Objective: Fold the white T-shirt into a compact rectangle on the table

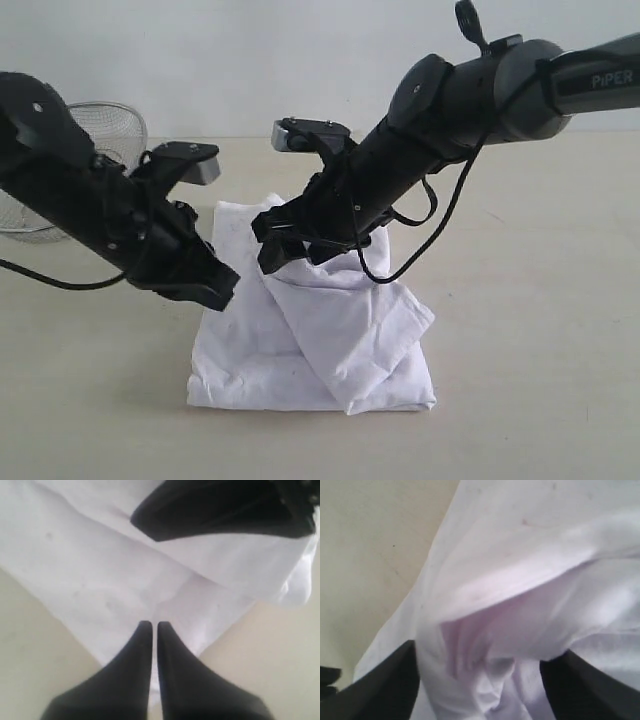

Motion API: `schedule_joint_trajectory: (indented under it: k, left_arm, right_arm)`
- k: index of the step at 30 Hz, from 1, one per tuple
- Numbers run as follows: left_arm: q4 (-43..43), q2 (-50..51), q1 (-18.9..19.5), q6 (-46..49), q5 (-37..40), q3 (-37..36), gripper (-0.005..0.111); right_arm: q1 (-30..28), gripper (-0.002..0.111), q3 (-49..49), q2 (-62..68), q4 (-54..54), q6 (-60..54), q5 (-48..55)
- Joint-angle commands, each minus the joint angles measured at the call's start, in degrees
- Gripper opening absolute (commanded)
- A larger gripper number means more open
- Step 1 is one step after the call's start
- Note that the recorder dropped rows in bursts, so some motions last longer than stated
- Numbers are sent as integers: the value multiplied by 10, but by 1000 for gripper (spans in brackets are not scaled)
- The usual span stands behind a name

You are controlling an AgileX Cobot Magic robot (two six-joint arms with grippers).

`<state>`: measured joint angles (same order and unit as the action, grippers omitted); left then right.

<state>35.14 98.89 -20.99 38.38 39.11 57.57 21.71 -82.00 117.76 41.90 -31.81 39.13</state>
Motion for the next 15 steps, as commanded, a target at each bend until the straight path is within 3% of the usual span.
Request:
schedule_joint_trajectory:
  k: [1,8,13,15]
  left_arm:
    - [-91,-75,-2,-84,44,-21,5]
    - [-91,-164,-2,-103,46,-75,5]
    - [-80,-193,-2,-108,49,-105,5]
    - [-71,-194,-2,-108,40,-114,5]
  right_arm:
    - [0,65,-29,0,-3,19,33]
    - [-1,65,-126,-25,-63,46,198]
    - [-1,64,-154,-79,-325,190,254]
    - [-1,46,-154,-96,-438,241,305]
